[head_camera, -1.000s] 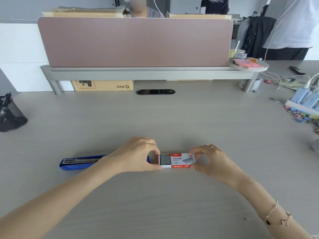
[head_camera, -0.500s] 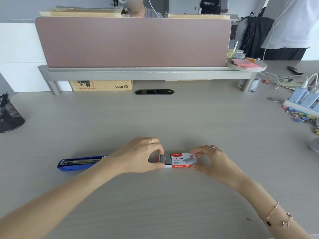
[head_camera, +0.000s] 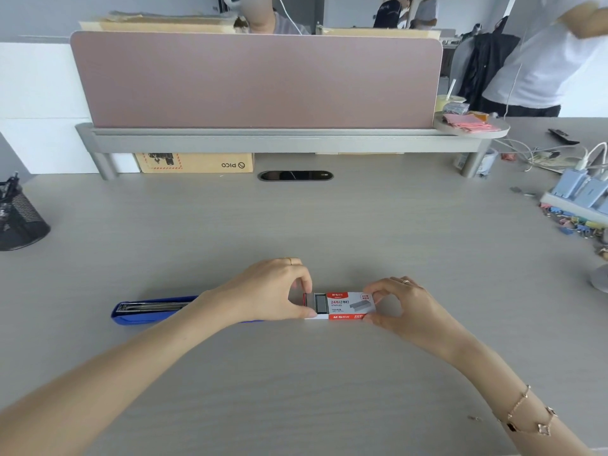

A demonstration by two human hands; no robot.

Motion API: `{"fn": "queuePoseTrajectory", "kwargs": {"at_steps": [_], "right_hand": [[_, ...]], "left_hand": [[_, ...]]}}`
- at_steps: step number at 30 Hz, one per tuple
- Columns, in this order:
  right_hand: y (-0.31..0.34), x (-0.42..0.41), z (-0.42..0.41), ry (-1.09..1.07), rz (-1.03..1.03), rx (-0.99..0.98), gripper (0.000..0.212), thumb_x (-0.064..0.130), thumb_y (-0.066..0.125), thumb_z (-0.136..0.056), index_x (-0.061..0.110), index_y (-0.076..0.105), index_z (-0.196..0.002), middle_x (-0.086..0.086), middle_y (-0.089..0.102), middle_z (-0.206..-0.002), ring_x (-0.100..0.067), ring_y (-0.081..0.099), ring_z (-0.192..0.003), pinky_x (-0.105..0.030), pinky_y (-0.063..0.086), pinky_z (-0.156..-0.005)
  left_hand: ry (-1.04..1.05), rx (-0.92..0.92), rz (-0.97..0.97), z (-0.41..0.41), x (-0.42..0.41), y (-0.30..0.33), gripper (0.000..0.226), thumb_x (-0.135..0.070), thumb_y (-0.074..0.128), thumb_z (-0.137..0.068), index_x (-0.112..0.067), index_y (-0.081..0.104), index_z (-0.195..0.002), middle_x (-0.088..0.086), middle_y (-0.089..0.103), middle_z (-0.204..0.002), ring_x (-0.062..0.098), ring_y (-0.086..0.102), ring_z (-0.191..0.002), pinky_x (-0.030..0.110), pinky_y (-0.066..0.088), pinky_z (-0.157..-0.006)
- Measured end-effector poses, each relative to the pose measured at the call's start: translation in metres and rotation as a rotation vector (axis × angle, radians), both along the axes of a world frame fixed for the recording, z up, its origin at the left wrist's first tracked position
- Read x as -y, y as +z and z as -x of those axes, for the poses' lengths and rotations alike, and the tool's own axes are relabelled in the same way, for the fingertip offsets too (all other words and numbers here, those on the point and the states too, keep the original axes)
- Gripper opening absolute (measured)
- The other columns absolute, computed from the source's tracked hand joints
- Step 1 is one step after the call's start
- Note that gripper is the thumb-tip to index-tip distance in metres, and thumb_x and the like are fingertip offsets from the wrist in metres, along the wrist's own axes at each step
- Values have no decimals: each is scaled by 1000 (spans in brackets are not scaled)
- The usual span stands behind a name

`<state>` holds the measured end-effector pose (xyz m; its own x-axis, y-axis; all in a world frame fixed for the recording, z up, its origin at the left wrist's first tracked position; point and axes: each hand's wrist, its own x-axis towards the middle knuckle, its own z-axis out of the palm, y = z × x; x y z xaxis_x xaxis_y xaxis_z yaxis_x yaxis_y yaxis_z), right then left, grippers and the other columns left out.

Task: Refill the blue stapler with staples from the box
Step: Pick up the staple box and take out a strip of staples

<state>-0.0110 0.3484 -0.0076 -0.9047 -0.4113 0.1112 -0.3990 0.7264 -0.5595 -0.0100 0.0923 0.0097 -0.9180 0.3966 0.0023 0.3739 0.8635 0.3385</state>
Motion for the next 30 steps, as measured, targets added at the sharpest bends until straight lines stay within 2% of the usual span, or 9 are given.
{"fn": "queuePoseTrajectory", "kwargs": {"at_steps": [3,7,11,16,20,22,26,30], "right_hand": [[0,0,0,2,-5,2,30,22,70,-75,28,60,-103,13,65,-96,-10,49,-97,-24,39,-86],[-1,-1,-1,2,-3,9,30,22,70,-75,29,59,-102,15,62,-93,-11,51,-96,-25,39,-85],[-1,0,-2,3,-1,-2,30,22,70,-74,31,59,-100,21,58,-89,-12,51,-96,-28,42,-86],[0,3,-4,-22,-48,-28,39,30,73,-71,26,58,-106,5,60,-101,-17,48,-98,-32,42,-90],[-2,10,-8,-58,-87,-140,48,38,72,-69,26,56,-113,5,55,-112,-18,45,-105,-27,35,-92],[-2,17,-9,-79,-54,-213,45,39,74,-68,26,58,-108,4,56,-109,-20,47,-103,-29,35,-89],[1,39,-13,-43,83,-219,31,36,75,-67,31,63,-95,10,58,-96,-17,47,-93,-27,31,-82],[1,61,-14,-7,118,-227,25,43,71,-68,31,65,-89,9,62,-95,-15,49,-92,-28,35,-82]], "left_hand": [[16,35,-78,1,2,-1,25,-53,69,-74,-33,60,-86,-14,57,-93,2,53,-90,27,46,-79],[26,23,-151,3,2,-4,16,-42,63,-85,-27,61,-79,-13,60,-85,2,55,-85,26,45,-79],[29,38,-137,3,4,-3,17,-42,59,-88,-28,59,-78,-14,59,-85,4,56,-86,25,44,-81],[31,-10,-147,1,6,-2,17,-39,55,-90,-25,60,-82,-15,59,-85,3,55,-87,27,45,-82],[59,-65,-189,-1,7,0,15,-36,55,-91,-25,59,-81,-13,60,-85,3,55,-86,27,45,-82],[79,-62,-215,-3,7,0,16,-35,54,-91,-24,60,-82,-12,61,-86,3,55,-87,27,45,-82],[134,-53,-292,-8,5,-1,16,-33,53,-92,-23,60,-82,-11,62,-87,2,56,-87,23,44,-80],[192,-61,-354,-12,5,-2,17,-31,54,-92,-20,63,-83,-13,62,-85,-2,55,-87,9,38,-74]]}}
